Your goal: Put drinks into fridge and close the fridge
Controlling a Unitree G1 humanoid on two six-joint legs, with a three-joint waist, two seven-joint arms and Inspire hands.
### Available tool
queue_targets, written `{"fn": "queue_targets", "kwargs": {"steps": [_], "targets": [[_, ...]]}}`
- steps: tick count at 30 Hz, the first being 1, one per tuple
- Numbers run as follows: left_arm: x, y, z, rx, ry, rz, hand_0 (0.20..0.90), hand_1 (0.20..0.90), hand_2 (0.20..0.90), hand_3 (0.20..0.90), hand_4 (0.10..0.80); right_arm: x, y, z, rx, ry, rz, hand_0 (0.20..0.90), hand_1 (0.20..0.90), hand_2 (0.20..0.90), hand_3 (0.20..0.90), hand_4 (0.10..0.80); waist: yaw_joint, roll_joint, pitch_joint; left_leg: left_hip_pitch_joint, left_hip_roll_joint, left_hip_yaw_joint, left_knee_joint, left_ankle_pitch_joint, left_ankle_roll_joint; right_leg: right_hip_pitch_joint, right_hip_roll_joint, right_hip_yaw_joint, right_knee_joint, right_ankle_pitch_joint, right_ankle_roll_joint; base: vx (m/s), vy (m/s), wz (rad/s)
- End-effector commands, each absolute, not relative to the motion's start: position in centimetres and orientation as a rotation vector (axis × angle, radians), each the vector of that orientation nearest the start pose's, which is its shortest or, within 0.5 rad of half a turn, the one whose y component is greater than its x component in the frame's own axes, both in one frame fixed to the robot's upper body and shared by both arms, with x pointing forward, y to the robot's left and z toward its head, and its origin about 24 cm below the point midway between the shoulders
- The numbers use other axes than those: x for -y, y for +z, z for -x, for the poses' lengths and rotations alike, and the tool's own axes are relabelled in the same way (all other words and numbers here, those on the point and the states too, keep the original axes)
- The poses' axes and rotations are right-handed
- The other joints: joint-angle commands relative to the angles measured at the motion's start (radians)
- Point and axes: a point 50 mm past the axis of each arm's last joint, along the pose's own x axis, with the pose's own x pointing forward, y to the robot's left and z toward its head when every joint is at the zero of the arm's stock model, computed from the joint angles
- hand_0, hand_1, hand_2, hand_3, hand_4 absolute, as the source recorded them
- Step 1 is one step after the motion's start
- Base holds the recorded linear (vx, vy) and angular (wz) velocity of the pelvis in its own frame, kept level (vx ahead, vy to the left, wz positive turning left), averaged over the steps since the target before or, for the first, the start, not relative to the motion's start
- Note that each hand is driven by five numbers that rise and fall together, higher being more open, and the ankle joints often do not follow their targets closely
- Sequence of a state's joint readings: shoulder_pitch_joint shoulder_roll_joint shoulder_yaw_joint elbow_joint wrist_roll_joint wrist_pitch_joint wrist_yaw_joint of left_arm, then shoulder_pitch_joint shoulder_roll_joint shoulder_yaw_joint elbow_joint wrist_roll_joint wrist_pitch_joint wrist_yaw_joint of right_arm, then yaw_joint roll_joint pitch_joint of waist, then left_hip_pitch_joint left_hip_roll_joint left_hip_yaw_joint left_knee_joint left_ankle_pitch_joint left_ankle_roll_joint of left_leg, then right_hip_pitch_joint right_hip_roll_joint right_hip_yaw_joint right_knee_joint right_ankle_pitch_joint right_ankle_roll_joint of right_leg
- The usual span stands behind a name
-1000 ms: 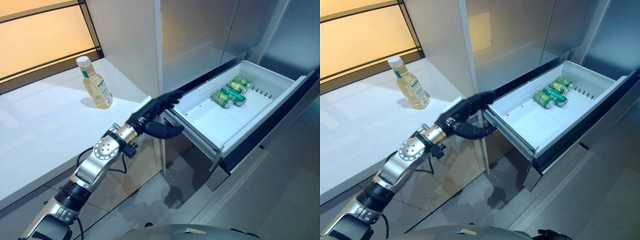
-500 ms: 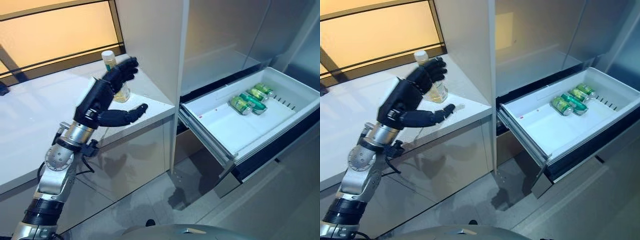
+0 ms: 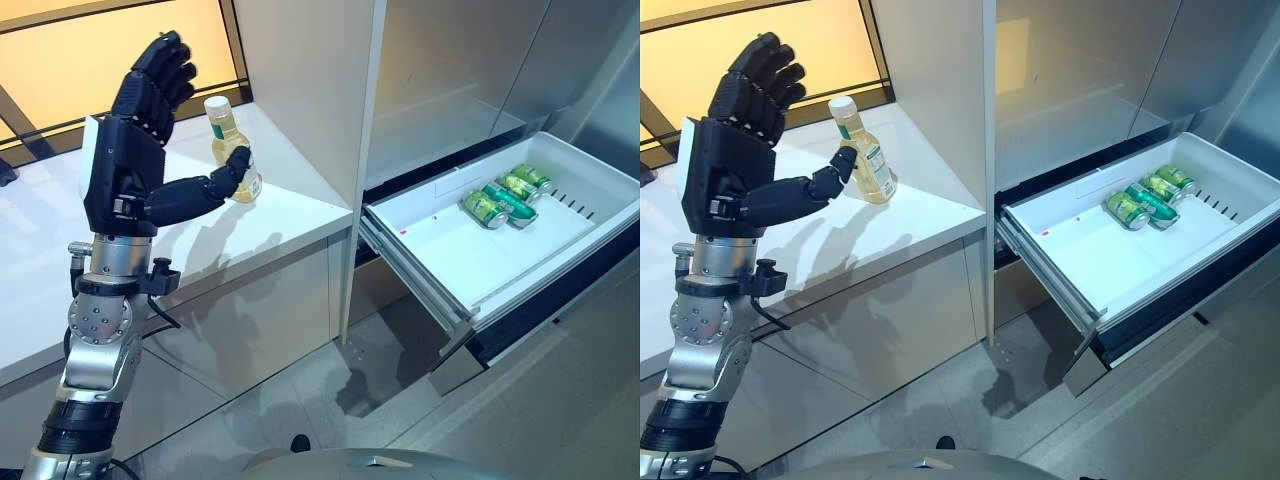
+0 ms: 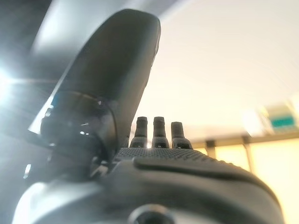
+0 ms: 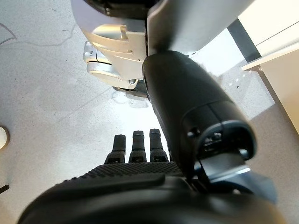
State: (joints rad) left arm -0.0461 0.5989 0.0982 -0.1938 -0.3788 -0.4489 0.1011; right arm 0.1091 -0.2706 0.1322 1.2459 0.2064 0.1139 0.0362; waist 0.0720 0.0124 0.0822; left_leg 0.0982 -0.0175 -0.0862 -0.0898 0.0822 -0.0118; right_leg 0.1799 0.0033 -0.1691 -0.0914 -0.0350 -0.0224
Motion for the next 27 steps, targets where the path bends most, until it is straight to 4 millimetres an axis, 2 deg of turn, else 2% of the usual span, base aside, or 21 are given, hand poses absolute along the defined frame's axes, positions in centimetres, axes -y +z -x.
{"fn": "queue_targets", "kwargs": {"steps": [1, 12, 22, 27], "targets": [[-26.1, 20.7, -23.9, 0.832, 0.209, -0.246, 0.9, 0.9, 0.9, 0.9, 0.8, 23.9, -16.8, -4.1, -1.442, -0.14, 0.076, 0.9, 0.9, 0.9, 0.9, 0.8, -0.018, -0.019, -0.017, 0.042, -0.036, 0.005, 0.003, -0.121, 0.033, -0.036, -0.027, 0.042, 0.031, 0.019, 0.07, 0.0, 0.0, 0.0], [-26.9, 17.6, -26.8, 0.53, 0.285, -0.188, 0.9, 0.9, 0.9, 0.9, 0.8, 23.9, -16.8, -4.5, -1.454, -0.128, 0.089, 0.9, 0.9, 0.9, 0.9, 0.8, -0.034, -0.013, -0.028, 0.055, -0.034, 0.014, 0.003, -0.132, 0.034, -0.026, -0.024, 0.05, 0.027, 0.013, 0.074, 0.011, 0.0, -0.01], [-26.7, 16.6, -28.5, 0.408, 0.295, -0.141, 0.9, 0.9, 0.9, 0.9, 0.8, 23.8, -16.8, -4.9, -1.458, -0.119, 0.103, 0.9, 0.9, 0.9, 0.9, 0.8, -0.048, -0.009, -0.031, 0.056, -0.034, 0.024, 0.003, -0.122, 0.035, -0.03, -0.023, 0.056, 0.03, 0.023, 0.075, 0.014, 0.0, -0.01], [-27.8, 16.0, -29.5, 0.336, 0.357, -0.111, 0.9, 0.9, 0.9, 0.9, 0.8, 23.9, -16.8, -4.9, -1.467, -0.104, 0.115, 0.9, 0.9, 0.9, 0.9, 0.8, -0.06, -0.007, -0.039, 0.065, -0.034, 0.032, 0.003, -0.132, 0.035, -0.024, -0.023, 0.062, 0.027, 0.017, 0.078, 0.036, 0.001, -0.01]]}}
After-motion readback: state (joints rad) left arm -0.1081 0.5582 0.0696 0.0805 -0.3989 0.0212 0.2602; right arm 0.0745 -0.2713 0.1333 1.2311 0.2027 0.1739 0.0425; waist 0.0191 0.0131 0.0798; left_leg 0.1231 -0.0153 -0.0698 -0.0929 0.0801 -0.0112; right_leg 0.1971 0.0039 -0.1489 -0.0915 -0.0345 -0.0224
